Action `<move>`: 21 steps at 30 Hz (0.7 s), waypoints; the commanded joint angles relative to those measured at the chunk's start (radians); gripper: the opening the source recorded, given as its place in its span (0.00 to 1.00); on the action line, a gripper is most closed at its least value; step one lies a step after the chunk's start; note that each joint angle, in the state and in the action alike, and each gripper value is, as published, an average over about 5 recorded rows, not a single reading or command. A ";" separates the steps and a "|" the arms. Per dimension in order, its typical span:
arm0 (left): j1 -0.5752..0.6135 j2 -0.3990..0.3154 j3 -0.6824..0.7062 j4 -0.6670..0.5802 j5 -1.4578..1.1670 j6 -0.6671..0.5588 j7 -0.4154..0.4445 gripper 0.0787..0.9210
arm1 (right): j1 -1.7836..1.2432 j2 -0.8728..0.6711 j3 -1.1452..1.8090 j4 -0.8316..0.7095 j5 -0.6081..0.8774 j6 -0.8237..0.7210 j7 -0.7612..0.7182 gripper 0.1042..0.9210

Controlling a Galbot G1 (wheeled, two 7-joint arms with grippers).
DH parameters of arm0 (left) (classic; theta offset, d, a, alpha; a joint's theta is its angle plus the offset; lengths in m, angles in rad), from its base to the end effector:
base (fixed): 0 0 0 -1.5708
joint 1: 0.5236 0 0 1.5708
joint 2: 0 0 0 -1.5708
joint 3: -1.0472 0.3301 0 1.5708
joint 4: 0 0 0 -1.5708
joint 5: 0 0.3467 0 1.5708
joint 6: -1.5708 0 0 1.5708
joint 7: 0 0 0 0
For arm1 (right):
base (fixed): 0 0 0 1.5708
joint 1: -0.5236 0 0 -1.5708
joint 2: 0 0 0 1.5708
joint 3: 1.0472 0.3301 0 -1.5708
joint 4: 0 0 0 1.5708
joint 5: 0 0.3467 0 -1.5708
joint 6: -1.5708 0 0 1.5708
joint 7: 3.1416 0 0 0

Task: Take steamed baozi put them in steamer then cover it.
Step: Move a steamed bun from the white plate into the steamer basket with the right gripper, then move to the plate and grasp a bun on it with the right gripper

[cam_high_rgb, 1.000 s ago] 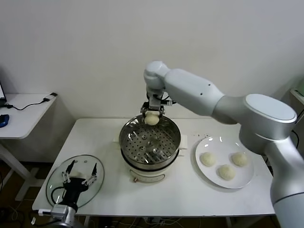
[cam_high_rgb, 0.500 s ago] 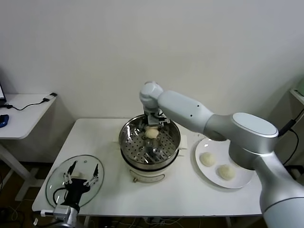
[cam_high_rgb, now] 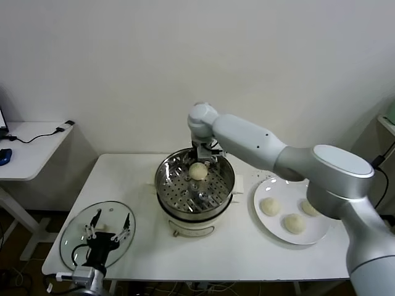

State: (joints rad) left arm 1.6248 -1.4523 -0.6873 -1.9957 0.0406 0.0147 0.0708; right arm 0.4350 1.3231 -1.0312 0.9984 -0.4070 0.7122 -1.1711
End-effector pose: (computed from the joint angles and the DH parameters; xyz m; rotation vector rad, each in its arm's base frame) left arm 0.1629 0.0732 -0.3208 0.0225 -2.9577 -0.3222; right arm 0.5717 0.1555 -0.0461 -1.9238 0.1970 -2.4098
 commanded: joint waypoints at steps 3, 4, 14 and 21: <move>0.004 0.005 -0.001 -0.004 0.002 0.000 -0.005 0.88 | 0.246 -0.273 -0.182 0.181 0.383 -0.184 0.062 0.88; 0.006 0.006 -0.001 -0.007 0.002 0.000 -0.005 0.88 | 0.281 -0.317 -0.236 0.203 0.440 -0.234 0.088 0.88; 0.004 0.005 -0.005 -0.064 -0.024 0.023 -0.004 0.88 | 0.367 -0.650 -0.489 0.345 0.949 -0.915 0.175 0.88; 0.004 0.007 -0.004 -0.059 -0.025 0.019 -0.004 0.88 | 0.129 -0.754 -0.371 0.352 0.945 -1.065 0.165 0.88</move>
State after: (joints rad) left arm 1.6294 -1.4456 -0.6917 -2.0386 0.0229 0.0283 0.0668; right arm 0.6291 0.7424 -1.3746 1.2833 0.3556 -0.0814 -1.0348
